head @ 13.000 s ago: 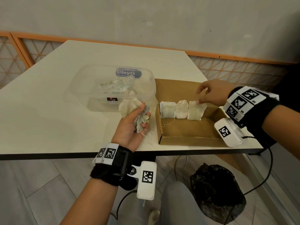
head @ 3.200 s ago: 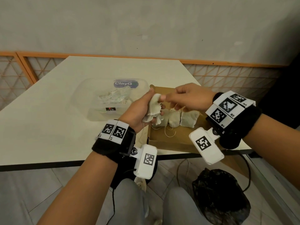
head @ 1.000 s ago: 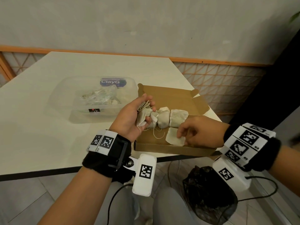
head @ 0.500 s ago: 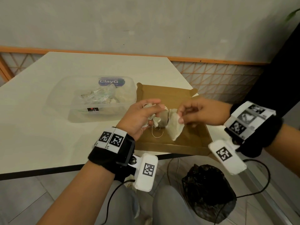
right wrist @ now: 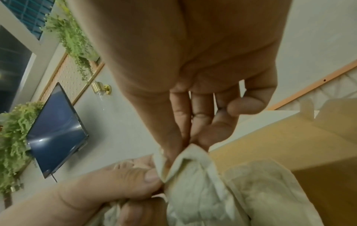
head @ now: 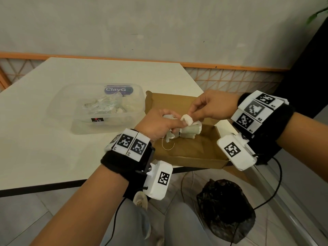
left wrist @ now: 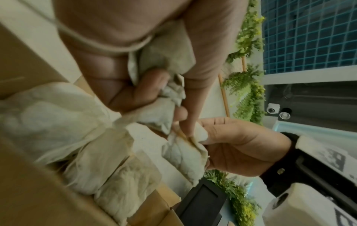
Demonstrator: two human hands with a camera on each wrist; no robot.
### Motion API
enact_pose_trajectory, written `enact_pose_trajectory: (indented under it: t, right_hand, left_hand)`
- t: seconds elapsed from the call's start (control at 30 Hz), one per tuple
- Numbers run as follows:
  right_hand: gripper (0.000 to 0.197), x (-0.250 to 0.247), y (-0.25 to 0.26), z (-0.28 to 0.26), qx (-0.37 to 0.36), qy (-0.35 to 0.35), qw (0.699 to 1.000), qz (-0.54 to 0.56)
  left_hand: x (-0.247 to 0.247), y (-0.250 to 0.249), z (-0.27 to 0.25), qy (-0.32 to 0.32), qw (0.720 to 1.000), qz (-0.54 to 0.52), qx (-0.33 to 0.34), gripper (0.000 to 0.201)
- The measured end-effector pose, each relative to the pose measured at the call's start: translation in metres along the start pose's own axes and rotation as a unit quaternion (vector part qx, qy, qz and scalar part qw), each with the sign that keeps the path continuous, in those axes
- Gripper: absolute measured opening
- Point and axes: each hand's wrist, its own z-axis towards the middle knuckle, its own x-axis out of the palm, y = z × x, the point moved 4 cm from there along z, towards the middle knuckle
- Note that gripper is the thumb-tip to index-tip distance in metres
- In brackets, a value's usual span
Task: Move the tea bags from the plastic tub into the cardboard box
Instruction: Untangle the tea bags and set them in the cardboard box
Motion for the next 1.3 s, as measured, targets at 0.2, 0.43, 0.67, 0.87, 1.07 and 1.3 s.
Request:
enact_pose_trajectory:
  t: [0.2, 0.43, 0.67, 0.87, 1.07, 1.3]
  right_hand:
    - [0.009, 0.008, -0.004, -0.001, 0.014, -0.011, 0.994, -0.107]
    - [0.002, 0.030, -0.007, 0.006, 0.042, 0.048, 0.995, -0.072]
    - [0.008, 0.025, -0.027, 0.027, 0.123, -0.056, 0.990, -0.028]
    - [0.019, 0.015, -0.019, 0.015, 0.094, -0.059, 0.993, 0.029]
    - [0.014, 0.010, -0.009, 0.005, 0.080, -0.062, 0.976, 0.190]
    - [0.048, 0.007, 0.011, -0.002, -0.010, -0.034, 0.999, -0.039]
  left_hand:
    - [-0.017, 0.017, 0.000, -0.082, 0.993, -0.087, 0.001, 0.006]
    - [-0.020, 0.019, 0.001, -0.089, 0.990, -0.112, 0.009, 0.007]
    - [-0.020, 0.019, 0.001, -0.091, 0.992, -0.088, 0.015, 0.007]
    - [-0.017, 0.021, 0.003, -0.068, 0.996, -0.059, 0.010, 0.014]
    - [-0.006, 0.020, 0.003, 0.001, 1.000, 0.009, -0.001, 0.021]
    - [-0.006, 0.017, 0.001, -0.012, 0.999, 0.039, 0.018, 0.016]
